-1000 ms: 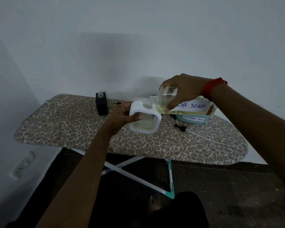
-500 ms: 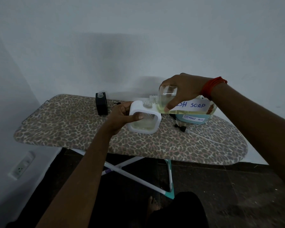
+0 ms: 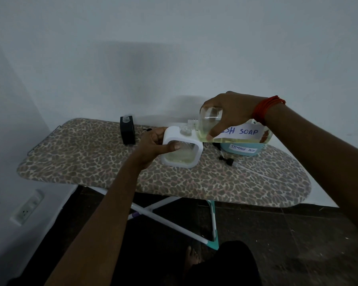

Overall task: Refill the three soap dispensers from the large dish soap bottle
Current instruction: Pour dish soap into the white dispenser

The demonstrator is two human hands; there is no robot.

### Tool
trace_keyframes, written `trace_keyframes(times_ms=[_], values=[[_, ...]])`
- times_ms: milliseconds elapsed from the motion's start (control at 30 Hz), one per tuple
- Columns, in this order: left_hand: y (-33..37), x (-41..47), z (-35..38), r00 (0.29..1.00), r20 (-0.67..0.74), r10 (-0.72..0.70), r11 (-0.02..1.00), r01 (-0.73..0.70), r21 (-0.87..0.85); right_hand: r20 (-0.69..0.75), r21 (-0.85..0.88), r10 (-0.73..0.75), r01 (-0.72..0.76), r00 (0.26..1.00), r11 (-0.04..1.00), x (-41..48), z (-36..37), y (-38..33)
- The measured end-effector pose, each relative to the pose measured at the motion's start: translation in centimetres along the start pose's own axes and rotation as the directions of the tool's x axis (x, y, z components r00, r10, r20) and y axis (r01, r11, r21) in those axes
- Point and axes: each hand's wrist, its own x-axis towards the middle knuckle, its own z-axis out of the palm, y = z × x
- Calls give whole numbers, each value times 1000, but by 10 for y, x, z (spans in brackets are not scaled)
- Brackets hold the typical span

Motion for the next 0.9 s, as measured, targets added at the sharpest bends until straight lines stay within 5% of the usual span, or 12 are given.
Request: trace_keyframes(times_ms=[900], values=[[-1, -1, 0, 1000, -1, 13, 999, -13, -34, -7, 3, 3, -3, 1000, 1000, -2, 1, -2]])
